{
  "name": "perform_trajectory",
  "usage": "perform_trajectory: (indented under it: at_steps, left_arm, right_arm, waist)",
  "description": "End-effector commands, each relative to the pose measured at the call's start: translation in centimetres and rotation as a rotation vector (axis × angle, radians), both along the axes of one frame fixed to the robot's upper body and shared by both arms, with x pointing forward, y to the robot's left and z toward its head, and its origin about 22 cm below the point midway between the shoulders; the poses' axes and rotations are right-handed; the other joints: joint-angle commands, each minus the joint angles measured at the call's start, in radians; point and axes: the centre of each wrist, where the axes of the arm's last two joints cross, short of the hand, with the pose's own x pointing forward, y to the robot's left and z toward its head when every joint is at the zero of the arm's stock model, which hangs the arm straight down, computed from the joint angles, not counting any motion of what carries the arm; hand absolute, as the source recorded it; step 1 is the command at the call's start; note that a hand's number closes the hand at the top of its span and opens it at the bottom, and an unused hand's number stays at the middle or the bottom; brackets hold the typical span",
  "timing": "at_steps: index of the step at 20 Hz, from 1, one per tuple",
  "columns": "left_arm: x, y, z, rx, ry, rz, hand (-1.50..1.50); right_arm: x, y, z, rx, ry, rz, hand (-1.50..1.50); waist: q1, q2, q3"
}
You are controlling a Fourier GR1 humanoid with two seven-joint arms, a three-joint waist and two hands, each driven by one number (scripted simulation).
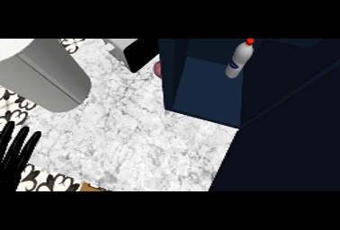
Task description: Pick up the bottled water, place it into the cabinet and close the cabinet
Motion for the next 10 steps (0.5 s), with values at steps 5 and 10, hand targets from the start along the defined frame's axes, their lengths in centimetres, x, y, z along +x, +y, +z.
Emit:
perform_trajectory:
  at_steps: [5,10]
  left_arm:
    - [0.3,0.8,0.5,0.018,0.0,-0.005,-1.5]
    - [0.4,1.1,0.3,0.014,0.006,-0.007,-1.5]
  right_arm:
    - [0.7,2.3,1.1,-0.123,-0.059,0.173,1.5]
    - [1.4,2.9,1.4,-0.124,-0.079,0.18,1.5]
  waist:
    - [0.012,0.007,0.001]
    - [0.0,0.006,0.0]
